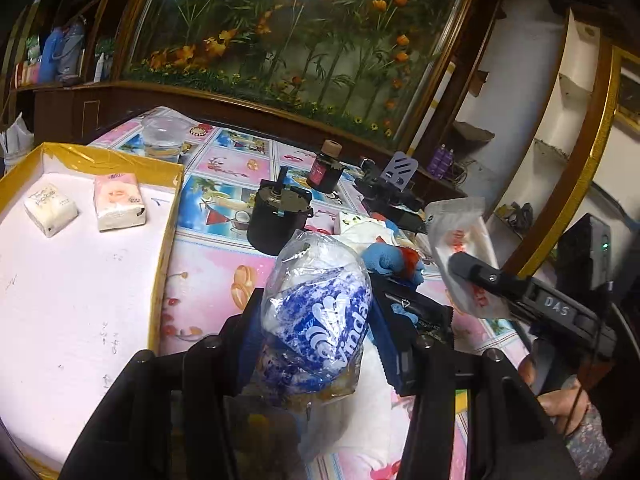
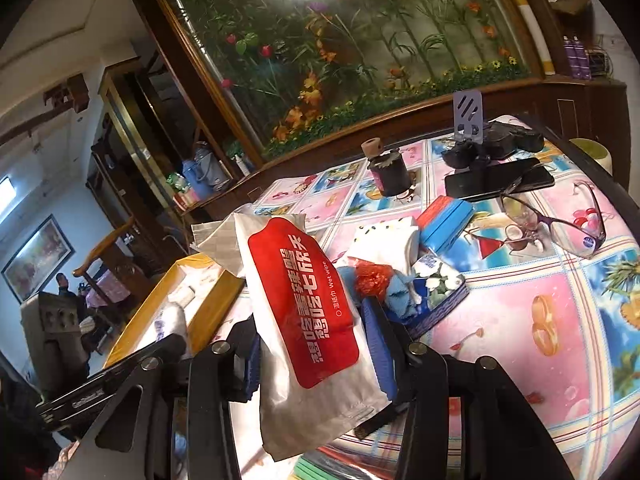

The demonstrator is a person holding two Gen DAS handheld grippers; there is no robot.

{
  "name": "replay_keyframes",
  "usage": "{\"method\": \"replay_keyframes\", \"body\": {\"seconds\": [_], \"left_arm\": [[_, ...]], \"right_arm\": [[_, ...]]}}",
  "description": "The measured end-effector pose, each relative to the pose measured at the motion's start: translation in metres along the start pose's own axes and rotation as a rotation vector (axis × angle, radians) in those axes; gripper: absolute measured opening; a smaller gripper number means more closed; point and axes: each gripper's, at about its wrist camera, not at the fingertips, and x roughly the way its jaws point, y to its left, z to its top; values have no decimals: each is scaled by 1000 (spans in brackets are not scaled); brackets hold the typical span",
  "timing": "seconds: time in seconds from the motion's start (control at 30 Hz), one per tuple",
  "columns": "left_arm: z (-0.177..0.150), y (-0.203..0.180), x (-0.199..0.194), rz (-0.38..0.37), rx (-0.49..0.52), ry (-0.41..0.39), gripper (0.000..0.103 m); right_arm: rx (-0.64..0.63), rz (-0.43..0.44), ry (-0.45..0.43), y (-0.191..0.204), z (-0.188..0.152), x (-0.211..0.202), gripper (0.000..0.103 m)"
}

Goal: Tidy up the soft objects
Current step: 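Carry the blue bag and the wipes pack over the tray with both tools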

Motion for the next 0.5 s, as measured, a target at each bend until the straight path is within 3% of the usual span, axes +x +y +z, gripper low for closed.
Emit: {"method": "replay_keyframes", "body": {"seconds": [0.13, 0.23, 0.37, 0.5], "left_arm": [[3, 17, -18, -23, -19, 2, 49], [8, 33, -38, -18, -22, -3, 49], [17, 67, -69, 22, -55, -30, 50], [18, 109, -88, 102, -117, -36, 50]], "right_arm": [[-29, 22, -7, 36, -8, 10, 49], [-9, 89, -4, 63, -9, 19, 49], [-11, 139, 87, 106, -17, 51, 49], [37, 266, 190, 144, -25, 86, 49]]}}
